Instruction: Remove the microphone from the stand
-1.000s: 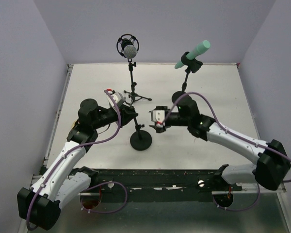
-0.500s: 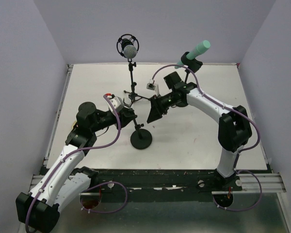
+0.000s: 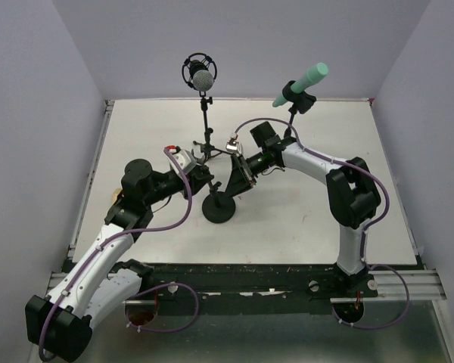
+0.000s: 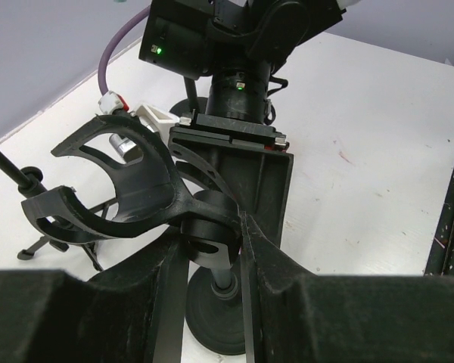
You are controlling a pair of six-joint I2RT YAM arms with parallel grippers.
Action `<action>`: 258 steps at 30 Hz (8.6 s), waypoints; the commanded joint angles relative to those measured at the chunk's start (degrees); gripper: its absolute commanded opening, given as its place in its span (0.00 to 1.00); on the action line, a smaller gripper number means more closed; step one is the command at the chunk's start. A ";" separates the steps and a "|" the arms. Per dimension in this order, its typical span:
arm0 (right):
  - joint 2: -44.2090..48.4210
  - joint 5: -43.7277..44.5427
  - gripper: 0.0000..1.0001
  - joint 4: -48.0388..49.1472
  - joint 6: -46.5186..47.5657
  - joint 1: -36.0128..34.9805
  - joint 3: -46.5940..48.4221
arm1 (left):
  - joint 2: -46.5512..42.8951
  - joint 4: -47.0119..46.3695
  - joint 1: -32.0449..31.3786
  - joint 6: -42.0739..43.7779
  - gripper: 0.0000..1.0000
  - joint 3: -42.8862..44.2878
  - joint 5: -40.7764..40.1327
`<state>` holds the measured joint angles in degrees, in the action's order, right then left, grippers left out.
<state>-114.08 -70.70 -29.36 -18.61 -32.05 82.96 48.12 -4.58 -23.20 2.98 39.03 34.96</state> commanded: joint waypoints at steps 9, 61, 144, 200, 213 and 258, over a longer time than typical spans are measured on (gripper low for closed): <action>-2.55 -1.11 0.54 9.67 -10.12 0.32 0.19 | 0.04 0.45 -0.18 2.02 0.00 2.99 4.94; 25.83 29.39 0.33 100.07 98.58 -14.00 -51.40 | 3.74 6.43 1.93 -6.32 0.00 9.93 -4.03; 4.39 7.75 0.07 35.54 6.36 -6.09 -6.23 | 1.63 4.93 1.84 1.15 0.00 7.12 -2.79; 10.11 9.70 0.70 28.22 1.57 -4.33 -12.47 | -1.18 7.22 2.46 -0.88 0.00 5.01 -5.17; 3.61 7.41 0.64 39.56 -9.86 -4.68 -10.89 | -0.92 6.07 2.55 -1.14 0.00 4.83 -5.08; 8.00 20.07 0.49 29.45 3.14 -8.11 -8.87 | -0.57 5.37 3.60 -0.79 0.00 3.78 -7.71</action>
<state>-104.55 -52.62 1.63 -16.40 -39.77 74.91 48.23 2.79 -20.34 1.23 43.22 29.12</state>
